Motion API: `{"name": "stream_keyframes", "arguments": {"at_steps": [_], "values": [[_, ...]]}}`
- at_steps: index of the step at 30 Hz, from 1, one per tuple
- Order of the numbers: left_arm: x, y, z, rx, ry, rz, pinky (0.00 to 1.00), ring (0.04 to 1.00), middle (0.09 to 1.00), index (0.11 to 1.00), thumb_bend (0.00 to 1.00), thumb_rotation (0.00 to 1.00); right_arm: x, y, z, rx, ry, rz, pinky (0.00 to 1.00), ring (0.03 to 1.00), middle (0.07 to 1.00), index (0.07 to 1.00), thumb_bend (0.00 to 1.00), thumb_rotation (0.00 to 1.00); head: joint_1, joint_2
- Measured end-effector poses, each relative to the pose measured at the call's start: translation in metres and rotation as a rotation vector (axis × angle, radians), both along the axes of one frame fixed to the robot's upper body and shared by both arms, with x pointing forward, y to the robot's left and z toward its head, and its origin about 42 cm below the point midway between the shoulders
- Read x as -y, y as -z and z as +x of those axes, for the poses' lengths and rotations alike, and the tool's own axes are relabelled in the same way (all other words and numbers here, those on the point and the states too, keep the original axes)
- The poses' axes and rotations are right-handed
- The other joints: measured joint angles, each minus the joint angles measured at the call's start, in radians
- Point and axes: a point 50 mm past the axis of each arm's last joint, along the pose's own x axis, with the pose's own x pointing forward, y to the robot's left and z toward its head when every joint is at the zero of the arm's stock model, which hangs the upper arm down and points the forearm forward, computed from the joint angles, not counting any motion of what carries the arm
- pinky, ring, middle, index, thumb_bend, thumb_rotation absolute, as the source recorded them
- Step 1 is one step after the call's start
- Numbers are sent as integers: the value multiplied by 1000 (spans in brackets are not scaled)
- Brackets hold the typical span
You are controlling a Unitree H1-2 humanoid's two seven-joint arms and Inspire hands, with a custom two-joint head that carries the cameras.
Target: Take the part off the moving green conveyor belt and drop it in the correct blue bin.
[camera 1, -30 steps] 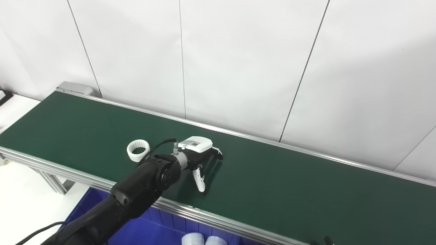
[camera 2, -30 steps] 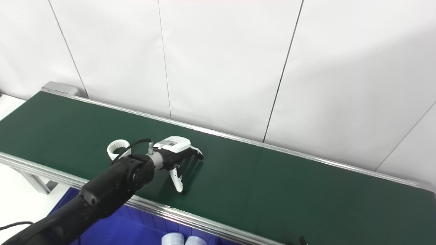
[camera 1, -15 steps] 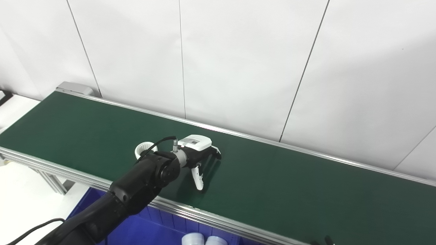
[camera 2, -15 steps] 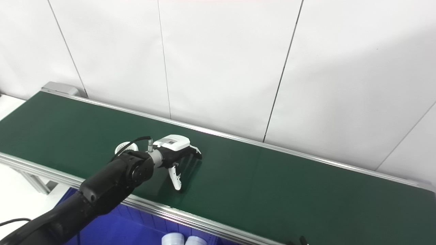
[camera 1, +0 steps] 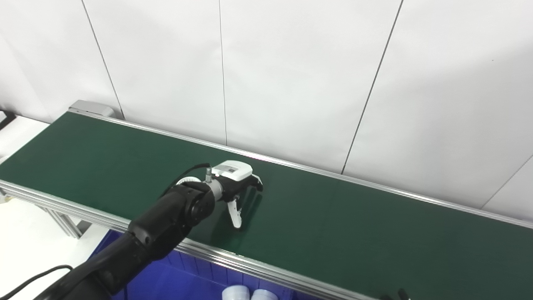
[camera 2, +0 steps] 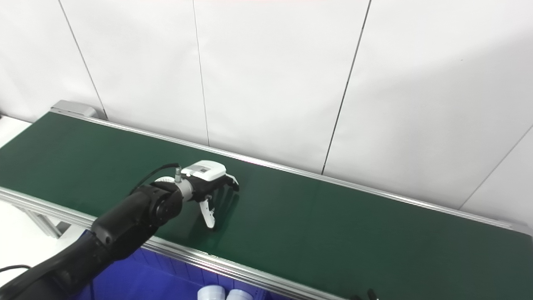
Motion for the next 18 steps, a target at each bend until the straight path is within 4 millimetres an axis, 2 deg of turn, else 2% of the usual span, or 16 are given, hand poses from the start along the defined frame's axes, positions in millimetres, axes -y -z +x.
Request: {"name": "stream_keyframes", "arguments": {"at_steps": [18], "values": [[2, -6, -1, 28, 6, 10, 694, 799, 849, 774, 925, 0, 1, 0, 0, -1, 7, 11, 835, 873, 901, 1000, 52, 1000, 0, 6]]}}
